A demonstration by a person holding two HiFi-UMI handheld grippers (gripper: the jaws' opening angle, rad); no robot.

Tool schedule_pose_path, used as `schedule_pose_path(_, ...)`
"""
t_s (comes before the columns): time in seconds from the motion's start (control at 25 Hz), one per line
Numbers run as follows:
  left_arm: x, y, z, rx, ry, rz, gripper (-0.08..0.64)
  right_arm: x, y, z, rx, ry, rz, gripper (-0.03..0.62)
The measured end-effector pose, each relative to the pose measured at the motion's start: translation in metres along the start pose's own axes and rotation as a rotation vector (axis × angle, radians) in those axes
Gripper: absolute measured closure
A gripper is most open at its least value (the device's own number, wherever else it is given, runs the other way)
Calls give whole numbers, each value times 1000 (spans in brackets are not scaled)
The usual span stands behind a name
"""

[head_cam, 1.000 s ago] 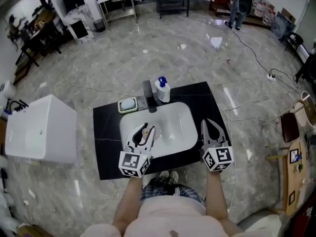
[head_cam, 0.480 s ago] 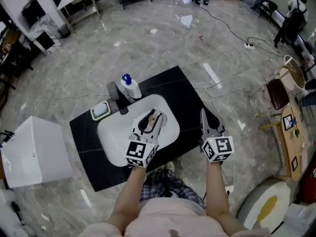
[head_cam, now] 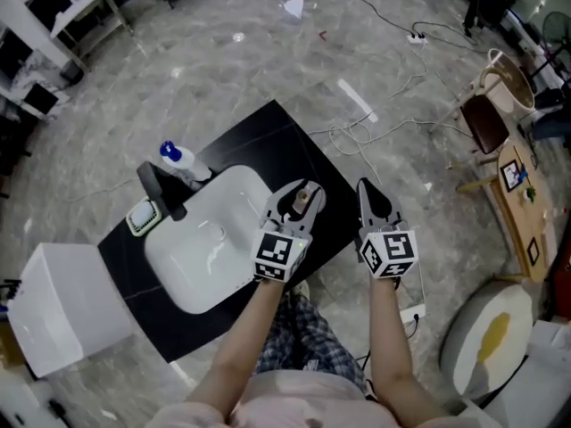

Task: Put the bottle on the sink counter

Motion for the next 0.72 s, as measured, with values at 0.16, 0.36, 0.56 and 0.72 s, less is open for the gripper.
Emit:
schedule_pose_path(0.16,-31,14,25,-27,-37,-22,433,-24,14,-1,-12,-41,13,577)
schedule_pose_path(0.36,-63,31,45,-50,-89,-18,433,-49,30,-6,-30,-80,16,577)
schedule_pose_path(0.56,-75,36,50,-42,-125,-5,433,-62,32,-6,-37,-109,11,577)
schedule_pose_path(0.72,-82,37,51,-45,-160,8,433,-64,33,-10,-45,-115,18,577)
Point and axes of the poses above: the fingertips, and each gripper's own axes: z forward along the fingers, y to its right, x out of its top, the point moved 7 cm from there along -z, backward along the fingers, and after that the axes turned 13 degrees about y, right-handed, at the moved point
